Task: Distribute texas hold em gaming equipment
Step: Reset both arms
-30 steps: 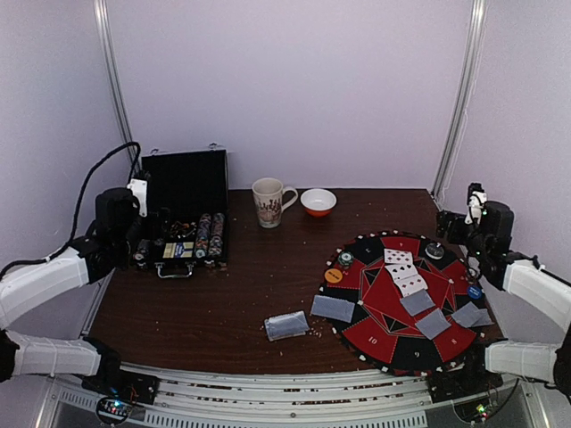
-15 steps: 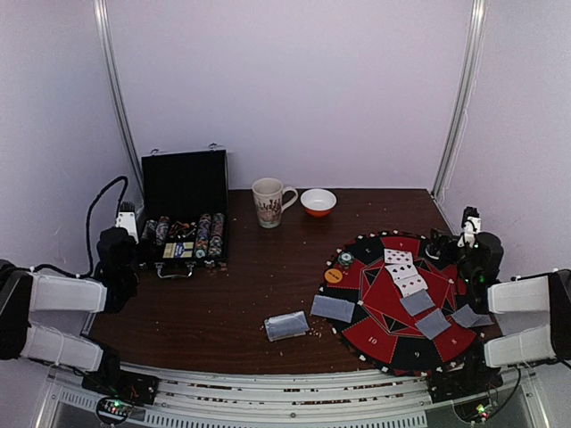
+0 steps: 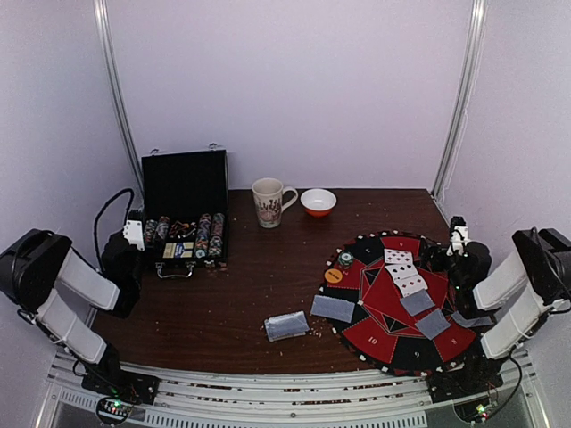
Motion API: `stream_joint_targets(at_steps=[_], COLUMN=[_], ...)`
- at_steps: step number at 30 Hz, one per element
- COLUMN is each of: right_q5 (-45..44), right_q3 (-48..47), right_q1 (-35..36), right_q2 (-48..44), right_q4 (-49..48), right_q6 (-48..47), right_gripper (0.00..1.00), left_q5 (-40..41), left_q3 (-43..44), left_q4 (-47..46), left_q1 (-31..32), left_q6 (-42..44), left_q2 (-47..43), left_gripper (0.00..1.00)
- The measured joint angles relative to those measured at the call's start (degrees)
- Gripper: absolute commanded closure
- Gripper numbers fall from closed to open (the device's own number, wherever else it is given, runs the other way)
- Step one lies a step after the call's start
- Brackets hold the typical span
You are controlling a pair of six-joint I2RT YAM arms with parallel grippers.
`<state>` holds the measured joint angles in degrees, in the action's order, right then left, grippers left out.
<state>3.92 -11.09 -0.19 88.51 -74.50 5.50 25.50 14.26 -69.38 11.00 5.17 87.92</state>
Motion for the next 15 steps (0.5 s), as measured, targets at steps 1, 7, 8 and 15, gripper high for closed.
stream_joint_targets(at_steps=[1,7,8,15], right_q5=[0.20,1.05,1.07,1.27], right_q3=[-0.07,-0.66,-0.66,-0.66], right_q1=[0.11,0.22,0.22,0.33], right_q2=[0.37,0.55,0.55,0.55], right_q4=[0.09,-1.14,-1.44,-2.05], right_q6=[-0.33,-1.27,-1.27,-1.29], right_gripper=[0.00,0.00,0.00,0.00], left_q5=[-1.66,-7.89,-8.46,-10.36], left_q3=[-0.20,-1.62,-1.62,-1.62], left_q4=[-0.79,-4.70,-4.72,-5.27], left_q1=[-1.27,-4.33,-4.33,-4.33], left_q6=[-0.42,-1.70,-1.84,-2.27], left_q2=[-0.09,1.73,1.75,1.77], left_gripper=[0.02,0.02,0.02,0.02])
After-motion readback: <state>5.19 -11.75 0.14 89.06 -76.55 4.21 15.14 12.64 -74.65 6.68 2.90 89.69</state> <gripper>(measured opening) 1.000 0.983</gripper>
